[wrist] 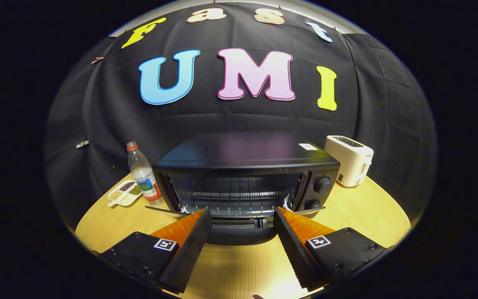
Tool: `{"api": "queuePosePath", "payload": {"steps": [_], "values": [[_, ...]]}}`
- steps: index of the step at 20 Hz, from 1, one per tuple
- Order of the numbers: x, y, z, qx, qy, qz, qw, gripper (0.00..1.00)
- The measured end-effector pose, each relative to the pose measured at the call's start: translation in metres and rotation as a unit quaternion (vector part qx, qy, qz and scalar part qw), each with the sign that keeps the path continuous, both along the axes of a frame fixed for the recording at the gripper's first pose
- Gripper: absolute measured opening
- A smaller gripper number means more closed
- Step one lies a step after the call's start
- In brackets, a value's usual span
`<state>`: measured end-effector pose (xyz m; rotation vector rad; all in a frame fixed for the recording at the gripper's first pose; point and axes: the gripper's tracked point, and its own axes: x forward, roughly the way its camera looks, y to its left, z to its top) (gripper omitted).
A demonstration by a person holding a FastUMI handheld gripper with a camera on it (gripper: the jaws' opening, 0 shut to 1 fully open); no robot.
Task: Open the toaster oven, put the food inside, and close the toaster oven door.
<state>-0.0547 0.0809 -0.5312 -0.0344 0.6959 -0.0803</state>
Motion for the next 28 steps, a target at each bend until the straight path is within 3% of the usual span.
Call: {"api": "queuePosePath", "payload": {"steps": [6, 16, 22, 28], "values": [[-0.079, -0.009, -0.04, 0.007, 0.097, -0.03, 0.995, 0.96], [-0.063, -0.047, 0.013, 0.02, 0.078, -0.004, 0.997, 0.95], [-0.05, -0.146, 0.067, -0.004, 0.054, 0.018, 0.998, 0.94], [-0.088, -0.264, 0.031, -0.016, 0.133, -0.027, 0.991, 0.95]]}}
